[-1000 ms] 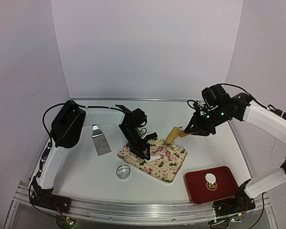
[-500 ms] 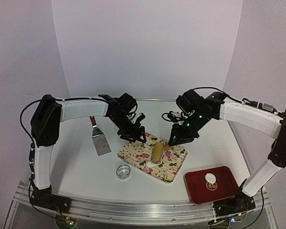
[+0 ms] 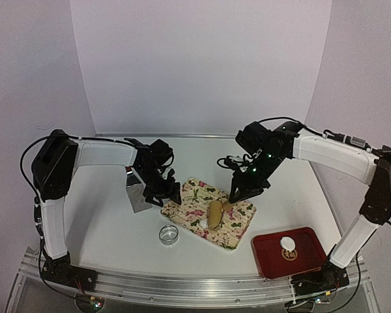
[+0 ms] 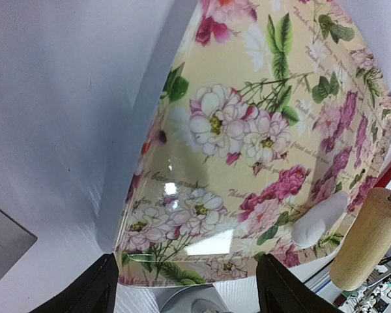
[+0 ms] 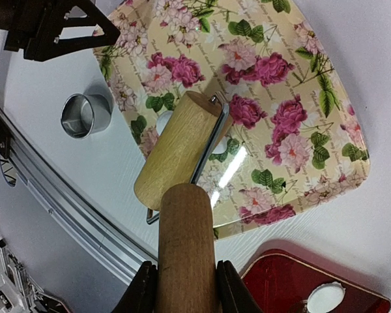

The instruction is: Roll out the dumpling wrappers from the dough

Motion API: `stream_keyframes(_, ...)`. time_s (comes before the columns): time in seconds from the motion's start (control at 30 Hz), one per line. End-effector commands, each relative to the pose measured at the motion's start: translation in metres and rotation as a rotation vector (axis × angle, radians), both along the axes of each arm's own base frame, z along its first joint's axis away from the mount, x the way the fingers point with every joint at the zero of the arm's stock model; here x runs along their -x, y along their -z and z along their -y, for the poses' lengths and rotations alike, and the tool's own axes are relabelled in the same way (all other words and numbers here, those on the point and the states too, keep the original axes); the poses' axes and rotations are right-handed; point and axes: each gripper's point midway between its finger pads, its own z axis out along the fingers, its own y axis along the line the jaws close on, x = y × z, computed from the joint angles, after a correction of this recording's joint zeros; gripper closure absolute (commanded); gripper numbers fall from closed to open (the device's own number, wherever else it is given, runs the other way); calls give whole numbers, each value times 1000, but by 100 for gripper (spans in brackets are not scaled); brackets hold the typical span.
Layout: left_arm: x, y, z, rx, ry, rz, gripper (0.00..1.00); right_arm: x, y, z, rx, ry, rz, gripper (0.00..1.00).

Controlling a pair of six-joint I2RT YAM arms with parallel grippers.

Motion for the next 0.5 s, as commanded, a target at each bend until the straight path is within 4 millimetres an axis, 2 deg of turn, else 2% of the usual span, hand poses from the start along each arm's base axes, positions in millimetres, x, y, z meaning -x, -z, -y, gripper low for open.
stream_keyframes(0.0,1,-12,-4,13,-30,20,26,-3,-16,-5,-19,-49,33,100)
stream_keyframes(0.23,3,2,-10,-31,-17,4,33,-20,-10,-13,9,-62,63,100)
stream_keyframes(0.47,5,11,-21,-96,-15,0,35,-25,2,-18,30,-86,54,100)
